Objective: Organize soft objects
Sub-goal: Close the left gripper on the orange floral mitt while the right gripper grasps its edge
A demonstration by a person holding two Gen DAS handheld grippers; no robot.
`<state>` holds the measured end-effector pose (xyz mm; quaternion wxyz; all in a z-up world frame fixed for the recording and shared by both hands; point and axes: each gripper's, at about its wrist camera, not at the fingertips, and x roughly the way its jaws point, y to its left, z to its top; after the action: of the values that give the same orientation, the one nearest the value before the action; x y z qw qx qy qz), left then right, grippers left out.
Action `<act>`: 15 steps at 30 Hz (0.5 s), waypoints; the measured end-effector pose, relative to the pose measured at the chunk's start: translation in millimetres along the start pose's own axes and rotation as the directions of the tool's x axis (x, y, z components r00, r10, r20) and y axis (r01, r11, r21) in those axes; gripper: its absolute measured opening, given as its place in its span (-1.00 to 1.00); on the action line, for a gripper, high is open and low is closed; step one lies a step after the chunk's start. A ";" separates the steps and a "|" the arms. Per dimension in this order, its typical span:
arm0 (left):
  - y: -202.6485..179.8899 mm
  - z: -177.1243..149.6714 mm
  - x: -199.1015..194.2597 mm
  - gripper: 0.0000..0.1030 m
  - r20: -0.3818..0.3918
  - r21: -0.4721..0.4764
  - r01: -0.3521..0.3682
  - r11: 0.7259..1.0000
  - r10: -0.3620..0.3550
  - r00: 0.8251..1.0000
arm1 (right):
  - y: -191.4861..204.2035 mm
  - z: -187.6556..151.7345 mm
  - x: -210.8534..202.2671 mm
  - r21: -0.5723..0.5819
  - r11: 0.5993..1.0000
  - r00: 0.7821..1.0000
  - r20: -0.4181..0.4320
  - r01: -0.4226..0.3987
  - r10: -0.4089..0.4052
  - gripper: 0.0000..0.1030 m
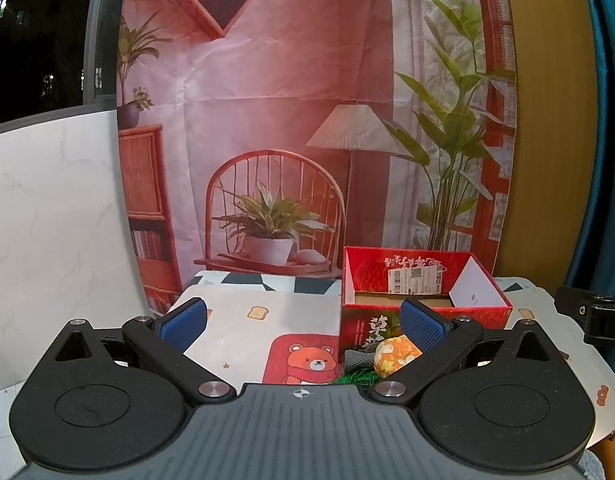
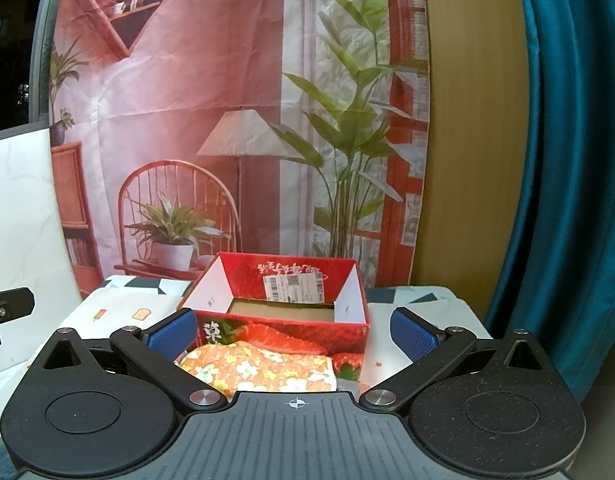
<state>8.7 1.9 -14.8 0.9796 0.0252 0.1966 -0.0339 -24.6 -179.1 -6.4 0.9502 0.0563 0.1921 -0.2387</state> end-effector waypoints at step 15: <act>-0.8 -34.2 65.1 1.00 -0.107 -0.014 0.003 1.000 -0.004 0.994 | -12.7 -33.5 40.6 0.102 0.986 0.991 -0.010 -0.130 0.132 0.99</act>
<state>55.5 -0.4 -71.5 0.9677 0.0198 0.2491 -0.0329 -9.0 -201.2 -53.4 0.9582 0.1188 0.1834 -0.1846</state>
